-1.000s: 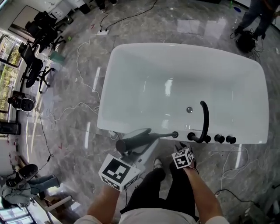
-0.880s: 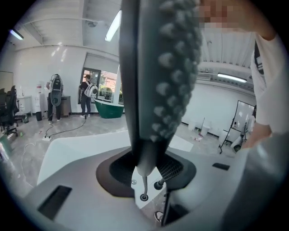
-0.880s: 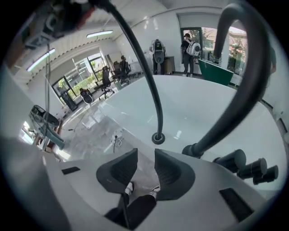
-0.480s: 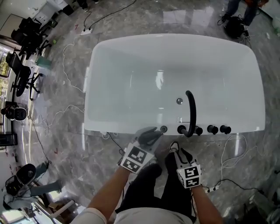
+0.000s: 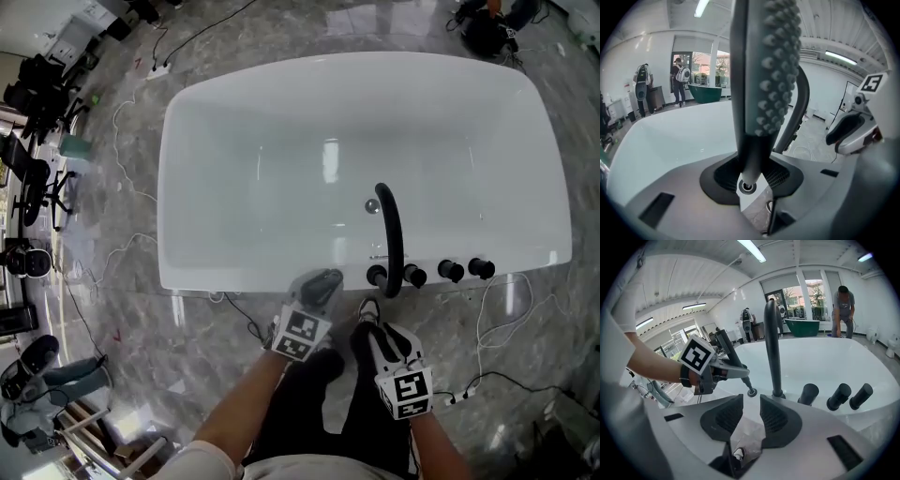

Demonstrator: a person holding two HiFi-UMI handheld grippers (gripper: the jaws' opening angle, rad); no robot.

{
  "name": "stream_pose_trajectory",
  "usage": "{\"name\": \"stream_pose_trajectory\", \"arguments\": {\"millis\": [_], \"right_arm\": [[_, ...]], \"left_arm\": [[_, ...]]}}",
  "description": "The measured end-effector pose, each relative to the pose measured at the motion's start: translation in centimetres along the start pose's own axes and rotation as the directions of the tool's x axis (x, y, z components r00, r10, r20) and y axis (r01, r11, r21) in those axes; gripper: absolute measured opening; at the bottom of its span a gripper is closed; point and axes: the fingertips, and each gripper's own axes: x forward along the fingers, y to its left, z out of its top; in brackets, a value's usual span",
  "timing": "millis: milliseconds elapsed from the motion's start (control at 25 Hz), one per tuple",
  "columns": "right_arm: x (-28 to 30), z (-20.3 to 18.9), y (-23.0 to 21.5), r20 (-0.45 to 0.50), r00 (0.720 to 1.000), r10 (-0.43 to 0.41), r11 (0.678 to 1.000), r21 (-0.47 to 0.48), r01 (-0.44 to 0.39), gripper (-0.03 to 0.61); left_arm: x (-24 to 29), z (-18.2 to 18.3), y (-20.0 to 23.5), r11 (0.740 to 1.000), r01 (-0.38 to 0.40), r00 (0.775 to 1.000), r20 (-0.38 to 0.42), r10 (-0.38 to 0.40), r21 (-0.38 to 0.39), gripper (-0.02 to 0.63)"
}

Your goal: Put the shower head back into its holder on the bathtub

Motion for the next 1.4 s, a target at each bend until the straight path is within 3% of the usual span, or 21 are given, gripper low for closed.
{"name": "stream_pose_trajectory", "arguments": {"millis": [280,560,1000,1200,1400], "right_arm": [[0.0,-0.4,0.5,-0.001,1.000,0.015,1.000,0.018,-0.015,0.118],[0.2,0.2,1.1,0.003,0.999,0.042,0.999,0.020,-0.042,0.118],[0.3,1.4,1.5,0.019,0.996,0.082,0.997,0.004,-0.082,0.120],[0.5,3.1,1.9,0.053,0.995,0.082,0.997,0.009,-0.082,0.120],[0.6,4.7,2.7,0.068,0.994,0.082,0.997,-0.005,-0.082,0.118]], "left_arm": [[2.1,-3.7,-0.2,1.000,-0.027,0.999,-0.038,0.027,0.001,0.132],[3.3,-4.5,0.2,0.999,-0.041,0.997,-0.067,0.041,0.013,0.132],[4.0,-4.5,0.2,0.999,-0.026,0.999,-0.032,0.027,0.031,0.133],[2.8,-5.0,-0.5,1.000,-0.018,0.998,-0.056,0.018,0.002,0.135],[-0.1,-5.0,-0.6,0.996,-0.041,0.998,-0.053,0.037,-0.073,0.135]]}}
